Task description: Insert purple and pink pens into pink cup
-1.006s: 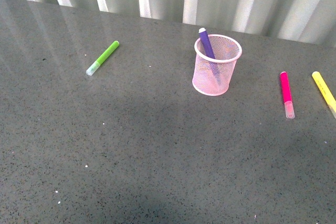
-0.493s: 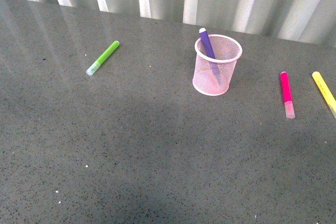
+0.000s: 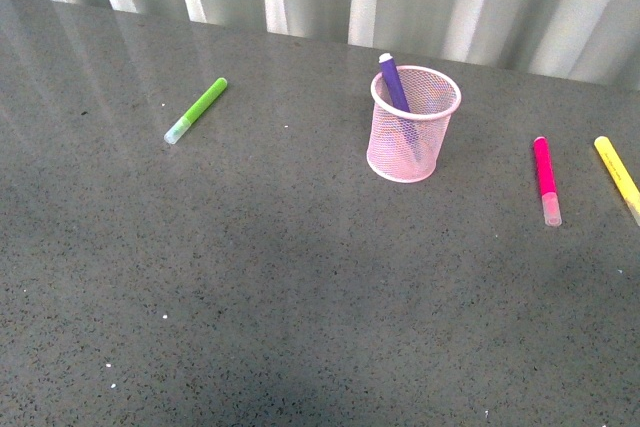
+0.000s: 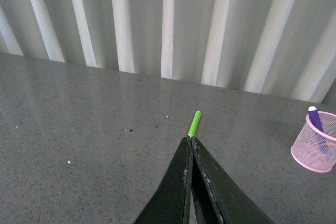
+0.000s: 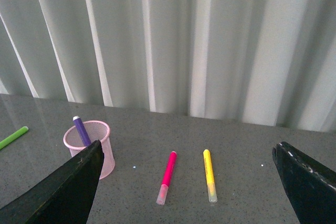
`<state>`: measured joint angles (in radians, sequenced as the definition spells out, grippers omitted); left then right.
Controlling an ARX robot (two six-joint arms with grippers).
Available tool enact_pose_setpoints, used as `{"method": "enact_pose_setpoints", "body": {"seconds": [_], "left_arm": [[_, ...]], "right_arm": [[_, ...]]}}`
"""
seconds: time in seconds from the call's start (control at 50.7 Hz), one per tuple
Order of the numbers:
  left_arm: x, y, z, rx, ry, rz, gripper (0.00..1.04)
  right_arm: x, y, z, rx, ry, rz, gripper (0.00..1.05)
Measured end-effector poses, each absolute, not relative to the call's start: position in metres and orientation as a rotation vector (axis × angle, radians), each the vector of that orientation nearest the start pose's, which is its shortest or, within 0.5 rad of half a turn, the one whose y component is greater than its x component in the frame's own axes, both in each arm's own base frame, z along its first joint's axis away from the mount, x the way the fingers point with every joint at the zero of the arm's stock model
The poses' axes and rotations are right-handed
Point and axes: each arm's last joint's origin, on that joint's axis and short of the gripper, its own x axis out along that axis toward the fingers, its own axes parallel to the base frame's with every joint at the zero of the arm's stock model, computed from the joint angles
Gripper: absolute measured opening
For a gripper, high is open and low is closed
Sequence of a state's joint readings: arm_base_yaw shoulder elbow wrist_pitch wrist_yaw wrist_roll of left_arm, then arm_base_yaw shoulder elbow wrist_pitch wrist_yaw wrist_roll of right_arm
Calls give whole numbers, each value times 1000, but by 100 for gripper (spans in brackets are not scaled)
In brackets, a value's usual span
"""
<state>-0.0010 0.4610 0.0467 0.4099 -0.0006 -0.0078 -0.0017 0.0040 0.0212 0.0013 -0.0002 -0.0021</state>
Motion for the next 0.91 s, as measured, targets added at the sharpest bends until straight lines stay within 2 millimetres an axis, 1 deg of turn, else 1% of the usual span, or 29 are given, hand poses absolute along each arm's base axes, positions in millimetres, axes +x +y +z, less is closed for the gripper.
{"method": "enact_pose_setpoints", "body": {"seconds": [0.138,0.907], "left_arm": [[124,0,172,-8,-7,-1,4],[109,0,174,-7,-25,0,4]], "right_arm": [[97,0,171,-2,-19,-1,98],[97,0,171,-2,-19,-1,98]]}}
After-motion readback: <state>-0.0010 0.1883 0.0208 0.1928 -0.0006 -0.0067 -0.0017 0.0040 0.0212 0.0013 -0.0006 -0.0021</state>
